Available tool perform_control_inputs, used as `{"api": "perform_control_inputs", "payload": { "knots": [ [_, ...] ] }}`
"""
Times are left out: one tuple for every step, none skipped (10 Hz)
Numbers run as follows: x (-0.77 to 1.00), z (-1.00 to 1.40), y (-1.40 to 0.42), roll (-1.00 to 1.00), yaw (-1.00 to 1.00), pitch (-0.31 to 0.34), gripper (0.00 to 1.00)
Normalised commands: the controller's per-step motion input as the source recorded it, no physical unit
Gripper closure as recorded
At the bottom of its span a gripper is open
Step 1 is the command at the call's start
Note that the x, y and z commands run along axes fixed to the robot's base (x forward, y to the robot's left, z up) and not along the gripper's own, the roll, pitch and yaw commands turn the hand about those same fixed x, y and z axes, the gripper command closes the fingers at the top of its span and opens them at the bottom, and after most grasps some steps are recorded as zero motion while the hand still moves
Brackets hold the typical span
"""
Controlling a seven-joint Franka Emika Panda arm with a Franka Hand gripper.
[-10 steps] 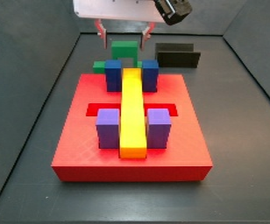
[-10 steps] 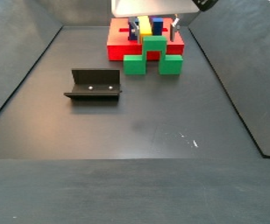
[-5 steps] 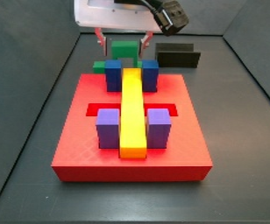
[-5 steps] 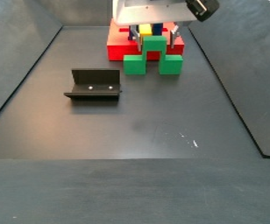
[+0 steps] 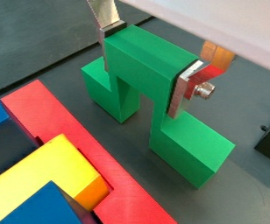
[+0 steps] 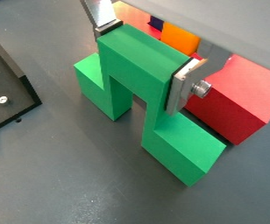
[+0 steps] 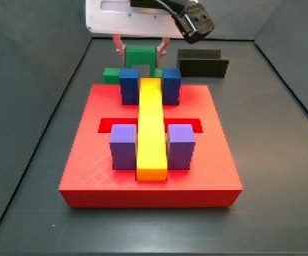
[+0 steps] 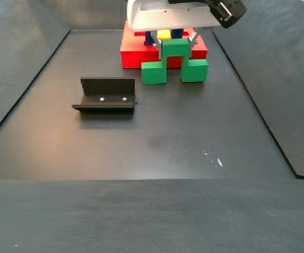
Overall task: Pick up the green object. Move up. Move to above the board. Insert the green object.
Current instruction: Pick up the green object.
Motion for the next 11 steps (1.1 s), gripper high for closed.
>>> {"api": "perform_control_inputs", "payload": {
  "knots": [
    [0.00, 0.00, 0.00, 0.00, 0.00, 0.000, 1.00],
    [0.00, 0.00, 0.00, 0.00, 0.00, 0.000, 1.00],
    [0.00, 0.00, 0.00, 0.00, 0.00, 0.000, 1.00],
    [0.00, 0.00, 0.00, 0.00, 0.00, 0.000, 1.00],
    [0.00, 0.00, 0.00, 0.00, 0.00, 0.000, 1.00],
    [0.00, 0.00, 0.00, 0.00, 0.00, 0.000, 1.00],
    [0.00, 0.00, 0.00, 0.00, 0.00, 0.000, 1.00],
    [0.00, 0.00, 0.00, 0.00, 0.00, 0.000, 1.00],
    [0.00, 0.00, 0.00, 0.00, 0.00, 0.000, 1.00],
    [0.00, 0.00, 0.00, 0.00, 0.00, 0.000, 1.00],
    [0.00, 0.00, 0.00, 0.00, 0.00, 0.000, 1.00]
  ]
}}
